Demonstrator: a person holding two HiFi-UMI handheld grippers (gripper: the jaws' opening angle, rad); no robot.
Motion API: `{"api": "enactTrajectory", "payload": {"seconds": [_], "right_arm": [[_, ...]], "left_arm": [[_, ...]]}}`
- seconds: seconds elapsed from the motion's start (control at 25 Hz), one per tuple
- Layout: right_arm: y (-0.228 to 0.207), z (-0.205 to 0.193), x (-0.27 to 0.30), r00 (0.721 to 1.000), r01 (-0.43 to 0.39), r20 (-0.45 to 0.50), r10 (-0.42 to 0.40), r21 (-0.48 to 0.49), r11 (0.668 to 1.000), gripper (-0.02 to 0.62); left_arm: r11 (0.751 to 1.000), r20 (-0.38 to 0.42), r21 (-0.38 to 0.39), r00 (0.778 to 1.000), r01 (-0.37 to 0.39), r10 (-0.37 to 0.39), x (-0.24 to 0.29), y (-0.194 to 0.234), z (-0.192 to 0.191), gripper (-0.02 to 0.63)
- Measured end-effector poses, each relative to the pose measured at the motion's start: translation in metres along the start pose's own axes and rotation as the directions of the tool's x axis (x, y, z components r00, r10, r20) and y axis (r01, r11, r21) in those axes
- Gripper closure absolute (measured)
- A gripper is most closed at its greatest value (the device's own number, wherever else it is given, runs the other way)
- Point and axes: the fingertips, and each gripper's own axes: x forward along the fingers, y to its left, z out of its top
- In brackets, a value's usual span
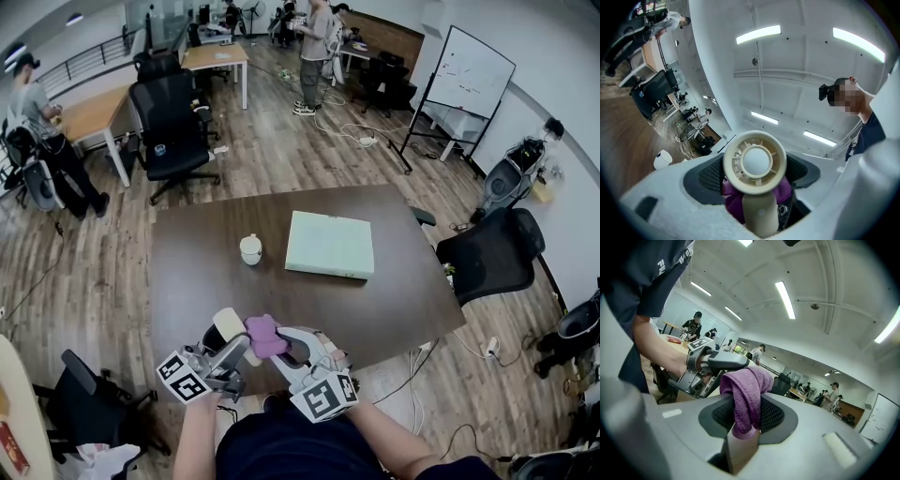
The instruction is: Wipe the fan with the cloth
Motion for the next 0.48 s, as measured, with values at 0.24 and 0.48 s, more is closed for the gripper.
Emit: {"api": "enactTrajectory", "payload": {"seconds": [0.24, 0.48], "right_arm": [[0.011, -0.004, 0.000, 1.000, -0.023, -0.014, 0.023, -0.029, 0.999, 0.482], [0.020, -0.005, 0.000, 0.998, -0.059, -0.010, 0.059, 0.003, 0.998, 0.482]], "left_arm": [[0.999, 0.043, -0.027, 0.999, -0.032, 0.033, -0.001, 0.009, 0.009, 0.225], [0.998, 0.072, -0.051, 0.997, -0.028, 0.031, -0.004, 0.013, 0.016, 0.225]]}}
